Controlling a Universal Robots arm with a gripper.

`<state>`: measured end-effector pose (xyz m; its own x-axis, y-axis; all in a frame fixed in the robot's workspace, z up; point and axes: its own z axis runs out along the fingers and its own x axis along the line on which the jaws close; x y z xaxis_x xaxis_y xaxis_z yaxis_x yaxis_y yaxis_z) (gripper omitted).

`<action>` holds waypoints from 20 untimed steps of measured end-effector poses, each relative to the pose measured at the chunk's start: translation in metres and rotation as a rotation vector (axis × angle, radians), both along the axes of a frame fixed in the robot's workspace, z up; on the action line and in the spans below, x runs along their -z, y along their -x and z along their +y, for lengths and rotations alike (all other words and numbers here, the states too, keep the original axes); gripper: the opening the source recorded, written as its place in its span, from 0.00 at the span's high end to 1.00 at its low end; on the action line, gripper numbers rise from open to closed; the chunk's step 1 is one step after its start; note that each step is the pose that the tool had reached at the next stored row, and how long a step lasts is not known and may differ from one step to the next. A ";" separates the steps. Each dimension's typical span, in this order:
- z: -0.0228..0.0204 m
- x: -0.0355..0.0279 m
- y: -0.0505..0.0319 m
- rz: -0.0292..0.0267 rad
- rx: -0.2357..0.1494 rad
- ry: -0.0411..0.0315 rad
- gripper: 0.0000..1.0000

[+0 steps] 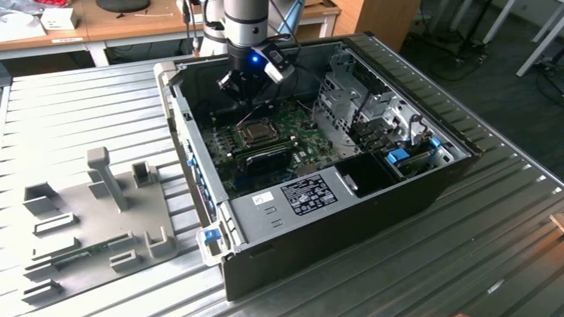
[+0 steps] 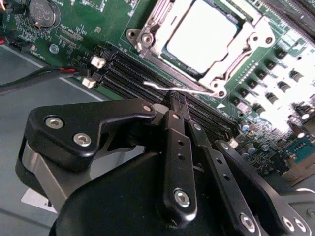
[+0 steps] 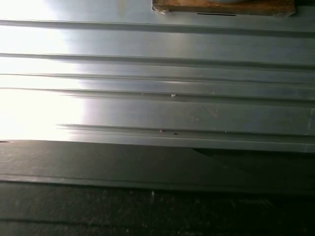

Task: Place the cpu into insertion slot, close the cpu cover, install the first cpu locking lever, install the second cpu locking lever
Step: 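Install the first cpu locking lever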

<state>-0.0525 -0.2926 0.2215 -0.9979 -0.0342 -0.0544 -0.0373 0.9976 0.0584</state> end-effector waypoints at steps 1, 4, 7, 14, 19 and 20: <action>-0.0001 0.0000 0.0000 -0.0001 0.000 -0.0045 0.90; -0.0003 -0.0003 0.0000 0.0000 0.000 -0.0107 0.90; -0.0003 -0.0015 0.0000 0.0000 0.000 -0.0159 0.90; -0.0003 -0.0078 0.0001 -0.0001 0.000 -0.0185 0.90; -0.0003 -0.0098 0.0001 -0.0003 0.000 -0.0195 0.90; -0.0003 -0.0098 0.0001 -0.0004 0.000 -0.0196 0.90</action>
<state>-0.0526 -0.2929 0.2313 -0.9979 -0.0331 -0.0554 -0.0374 0.9963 0.0778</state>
